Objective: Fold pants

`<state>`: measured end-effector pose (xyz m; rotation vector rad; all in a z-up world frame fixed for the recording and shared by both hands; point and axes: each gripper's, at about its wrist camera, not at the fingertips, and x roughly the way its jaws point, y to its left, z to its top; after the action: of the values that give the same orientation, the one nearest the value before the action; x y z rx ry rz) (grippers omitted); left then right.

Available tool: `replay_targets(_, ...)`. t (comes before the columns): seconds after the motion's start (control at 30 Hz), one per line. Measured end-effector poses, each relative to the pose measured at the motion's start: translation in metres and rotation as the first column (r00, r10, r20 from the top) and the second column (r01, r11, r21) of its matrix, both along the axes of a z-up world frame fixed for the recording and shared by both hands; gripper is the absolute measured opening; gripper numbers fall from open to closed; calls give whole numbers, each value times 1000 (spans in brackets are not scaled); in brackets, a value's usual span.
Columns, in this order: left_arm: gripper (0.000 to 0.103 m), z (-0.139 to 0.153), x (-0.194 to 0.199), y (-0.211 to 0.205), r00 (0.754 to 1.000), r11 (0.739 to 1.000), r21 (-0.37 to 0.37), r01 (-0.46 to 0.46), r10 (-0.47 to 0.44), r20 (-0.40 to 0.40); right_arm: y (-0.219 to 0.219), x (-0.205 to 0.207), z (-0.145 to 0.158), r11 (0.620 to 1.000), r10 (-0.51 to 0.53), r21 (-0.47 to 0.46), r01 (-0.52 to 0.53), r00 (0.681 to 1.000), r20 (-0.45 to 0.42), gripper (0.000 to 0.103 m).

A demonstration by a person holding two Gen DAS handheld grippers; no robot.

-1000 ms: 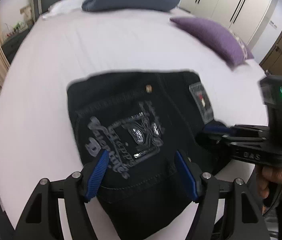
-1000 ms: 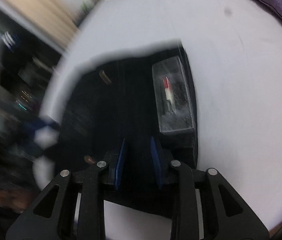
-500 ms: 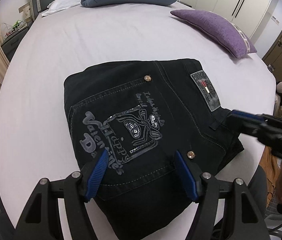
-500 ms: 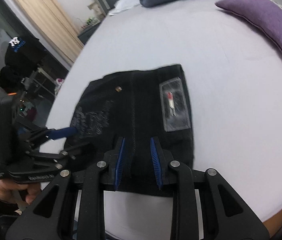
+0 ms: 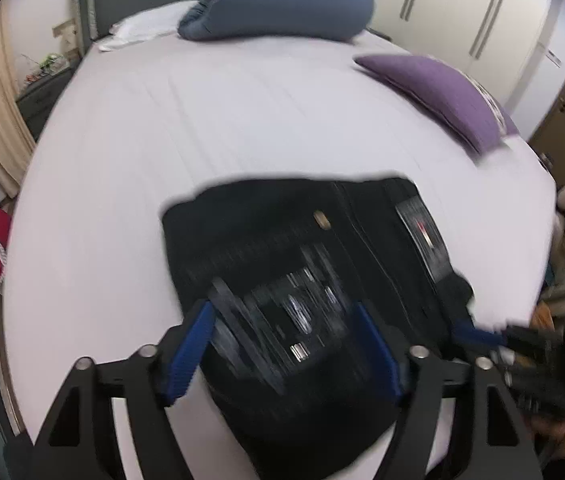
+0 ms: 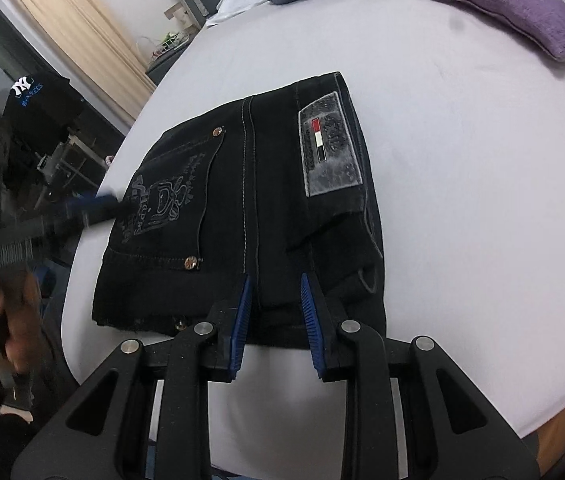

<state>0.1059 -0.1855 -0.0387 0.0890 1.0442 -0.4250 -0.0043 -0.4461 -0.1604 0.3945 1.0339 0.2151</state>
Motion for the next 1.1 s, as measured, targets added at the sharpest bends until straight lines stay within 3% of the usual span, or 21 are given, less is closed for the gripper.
replay_targets(0.13,76,-20,29,-7,1000,998,67,-5,5,-7,4,4,-6,1000,-19,6,19,1000,-9,25)
replay_targets(0.2,76,-45,33,-7,997,997,83,-7,13,-76,1,1,-5,1000,-21,-3,21,1000,-9,25)
replay_targets(0.33,87,-53,-4,-9,999,989,146,28,-25,-22,-2,-3,-5,1000,-27,-1,27,1000,-1,25)
replay_targets(0.43,91,-61,-29,-4,999,988,145,45,-42,-23,-5,-5,-6,999,-34,8,34,999,-3,25)
replay_targets(0.53,91,-60,-43,14,996,998,49,50,-46,-73,-5,-7,0,1000,-23,0,23,1000,-11,25)
replay_targets(0.67,90,-42,-50,43,999,1000,7,28,-28,-33,-20,-11,24,998,-27,62,26,1000,13,29)
replay_targets(0.7,90,-37,-45,51,1000,1000,-14,6,-6,-23,-30,-12,33,995,-42,88,38,998,44,43)
replay_targets(0.73,91,-35,-36,59,1000,999,-42,-21,20,-23,-35,-11,38,994,-53,97,47,997,61,64)
replay_targets(0.8,92,-37,-14,70,997,996,-72,-58,55,-54,-51,-1,45,992,-85,96,77,992,90,73)
replay_targets(0.9,92,-44,16,74,988,986,-137,-94,76,-132,-68,28,42,988,-73,143,62,995,69,73)
replay_targets(1.0,92,-62,40,70,963,975,-190,-116,63,-263,-83,57,26,973,-72,224,65,997,23,73)
replay_targets(1.1,90,-73,34,54,939,969,-218,-113,32,-343,-96,83,-6,947,-81,305,103,993,-84,72)
